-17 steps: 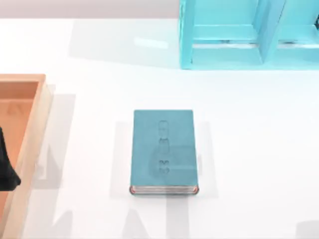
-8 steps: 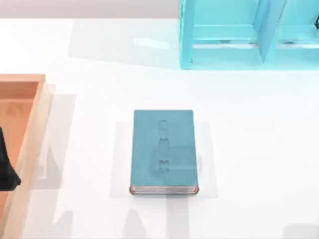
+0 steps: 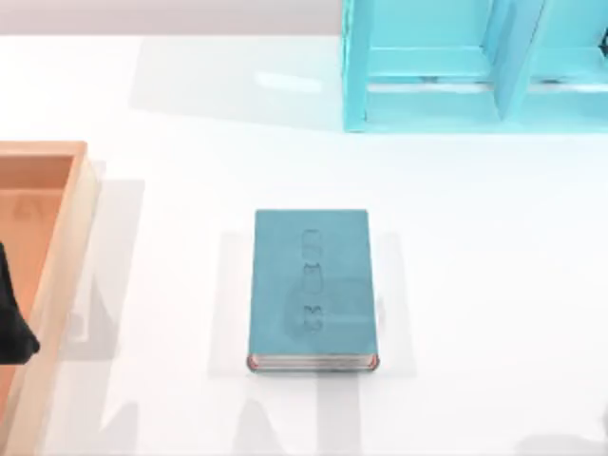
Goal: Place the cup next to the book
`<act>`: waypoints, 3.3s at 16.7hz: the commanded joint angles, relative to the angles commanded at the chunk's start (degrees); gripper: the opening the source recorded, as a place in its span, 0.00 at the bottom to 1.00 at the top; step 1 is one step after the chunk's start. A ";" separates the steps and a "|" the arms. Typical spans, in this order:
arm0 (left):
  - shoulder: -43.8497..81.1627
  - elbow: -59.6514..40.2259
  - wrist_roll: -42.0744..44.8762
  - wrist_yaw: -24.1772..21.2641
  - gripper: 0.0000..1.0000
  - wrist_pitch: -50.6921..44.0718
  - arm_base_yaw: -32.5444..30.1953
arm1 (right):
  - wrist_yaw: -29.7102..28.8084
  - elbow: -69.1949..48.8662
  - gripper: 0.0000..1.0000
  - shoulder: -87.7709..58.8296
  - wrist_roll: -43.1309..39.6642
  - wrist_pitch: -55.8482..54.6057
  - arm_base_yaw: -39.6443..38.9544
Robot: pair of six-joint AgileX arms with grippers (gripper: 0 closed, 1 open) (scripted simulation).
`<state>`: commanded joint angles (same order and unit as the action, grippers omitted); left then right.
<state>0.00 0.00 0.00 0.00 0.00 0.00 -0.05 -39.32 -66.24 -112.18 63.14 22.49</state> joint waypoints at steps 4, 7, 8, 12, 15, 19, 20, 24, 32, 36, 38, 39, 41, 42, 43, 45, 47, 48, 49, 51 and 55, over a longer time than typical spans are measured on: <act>0.00 0.00 0.00 0.00 1.00 0.00 0.00 | -0.31 -3.91 0.00 -3.10 5.71 1.50 -4.52; 0.00 0.00 0.00 0.00 1.00 0.00 0.00 | -0.72 -10.00 0.00 -8.06 16.09 3.79 -11.90; 0.00 0.00 0.00 0.00 1.00 0.00 0.00 | -0.86 -12.43 0.00 -10.12 20.80 4.74 -14.92; 0.00 0.00 0.00 0.00 1.00 0.00 0.00 | -1.27 -22.74 0.00 -19.13 45.19 8.83 -28.03; 0.00 0.00 0.00 0.00 1.00 0.00 0.00 | -1.32 -30.62 0.00 -26.06 67.94 11.82 -37.91; 0.00 0.00 0.00 0.00 1.00 0.00 0.00 | -1.15 -40.88 0.00 -34.53 99.90 15.13 -49.50; 0.00 0.00 0.00 0.00 1.00 0.00 0.00 | -1.10 -43.27 0.00 -36.35 107.49 15.73 -51.95; 0.00 0.00 0.00 0.00 1.00 0.00 0.00 | -1.03 -51.42 0.00 -41.81 133.10 16.92 -59.65; 0.00 0.00 0.00 0.00 1.00 0.00 0.00 | -1.53 -58.64 0.00 -44.99 155.91 16.01 -65.41; 0.00 0.00 0.00 0.00 1.00 0.00 0.00 | -1.54 -58.67 0.00 -44.99 156.02 16.00 -65.43; 0.00 0.00 0.00 0.00 1.00 0.00 0.00 | -1.44 -58.30 0.00 -44.80 156.03 15.81 -65.13; 0.00 0.00 0.00 0.00 1.00 0.00 0.00 | -1.43 -57.51 0.00 -44.83 155.98 15.02 -65.07; 0.00 0.00 0.00 0.00 1.00 0.00 0.00 | -1.47 -54.25 0.00 -44.90 155.70 11.94 -64.92; 0.00 0.00 0.00 0.00 1.00 0.00 0.00 | -1.47 -52.04 0.00 -44.90 155.51 9.77 -64.84; 0.00 0.00 0.00 0.00 1.00 0.00 0.00 | -1.45 -49.70 0.00 -44.93 155.34 7.30 -64.76; 0.00 0.00 0.00 0.00 1.00 0.00 0.00 | -1.45 -45.72 0.00 -44.98 155.10 3.14 -64.60; 0.00 0.00 0.00 0.00 1.00 0.00 0.00 | -1.57 -43.99 0.00 -44.93 155.02 1.36 -64.43; 0.00 0.00 0.00 0.00 1.00 0.00 0.00 | -1.58 -43.93 0.00 -44.93 155.02 1.30 -64.42; 0.00 0.00 0.00 0.00 1.00 0.00 0.00 | -1.58 -43.93 0.00 -44.93 155.02 1.30 -64.42; 0.00 0.00 0.00 0.00 1.00 0.00 0.00 | -1.58 -43.93 0.08 -44.93 155.02 1.30 -64.42; 0.00 0.00 0.00 0.00 1.00 0.00 0.00 | -1.58 -43.93 0.38 -44.93 155.02 1.30 -64.42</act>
<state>0.00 0.00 0.00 0.00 0.00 0.00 -1.62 -83.26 -111.17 42.83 64.44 -41.93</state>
